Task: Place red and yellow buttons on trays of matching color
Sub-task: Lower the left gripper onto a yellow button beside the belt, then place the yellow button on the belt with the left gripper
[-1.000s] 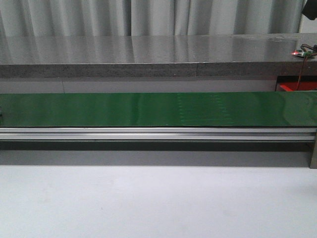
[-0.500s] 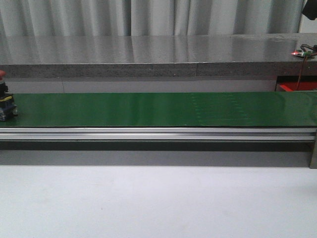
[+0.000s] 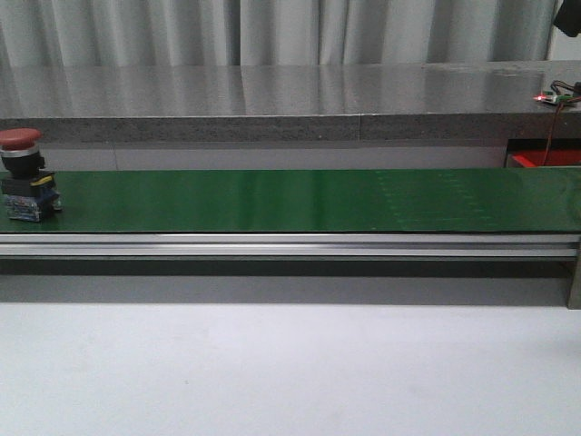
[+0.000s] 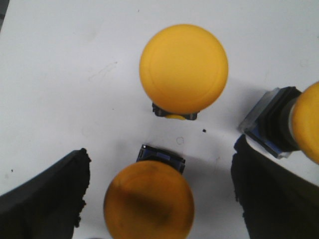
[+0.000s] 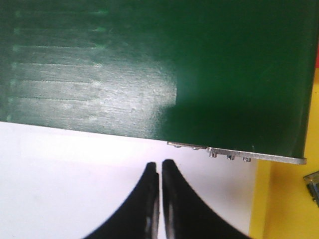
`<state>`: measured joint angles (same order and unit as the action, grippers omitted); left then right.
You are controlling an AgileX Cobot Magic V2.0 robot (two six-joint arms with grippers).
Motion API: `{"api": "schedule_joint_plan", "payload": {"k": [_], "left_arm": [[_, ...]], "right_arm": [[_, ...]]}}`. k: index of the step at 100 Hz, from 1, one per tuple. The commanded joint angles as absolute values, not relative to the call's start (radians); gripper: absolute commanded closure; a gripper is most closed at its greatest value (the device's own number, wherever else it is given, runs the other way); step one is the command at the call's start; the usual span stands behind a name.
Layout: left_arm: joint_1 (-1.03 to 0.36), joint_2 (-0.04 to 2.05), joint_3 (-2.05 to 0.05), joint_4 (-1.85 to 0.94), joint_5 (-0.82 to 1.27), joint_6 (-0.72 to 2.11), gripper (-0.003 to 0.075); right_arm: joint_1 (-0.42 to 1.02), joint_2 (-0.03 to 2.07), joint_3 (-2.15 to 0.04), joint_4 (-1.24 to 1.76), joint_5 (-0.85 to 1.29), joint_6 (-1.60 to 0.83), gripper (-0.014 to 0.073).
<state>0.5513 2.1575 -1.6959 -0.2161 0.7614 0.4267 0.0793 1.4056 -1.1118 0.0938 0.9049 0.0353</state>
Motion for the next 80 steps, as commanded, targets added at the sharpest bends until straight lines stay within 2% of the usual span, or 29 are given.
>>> {"api": "schedule_joint_plan", "payload": {"k": [1,25,34,56,80], "left_arm": [[0.547,2.107,-1.728,-0.236,0.715,0.429,0.0178],[0.547,2.112,-1.730,-0.234,0.720,0.429,0.0440],[0.547,2.112,-1.730,-0.234,0.735,0.429,0.0500],[0.547,2.087,-1.730,-0.236,0.783,0.429,0.0512],[0.545,1.963,-1.730,-0.263,0.802,0.429,0.0512]], "right_arm": [[0.081,1.367,-1.145,0.101,0.877,0.024,0.0563],[0.081,1.367,-1.145,0.101,0.877,0.024,0.0563],[0.081,1.367,-1.145,0.101,0.877,0.024,0.0563],[0.081,1.367,-1.145,0.101,0.877,0.024,0.0563],[0.081,1.367,-1.145,0.101,0.877,0.024,0.0563]]}}
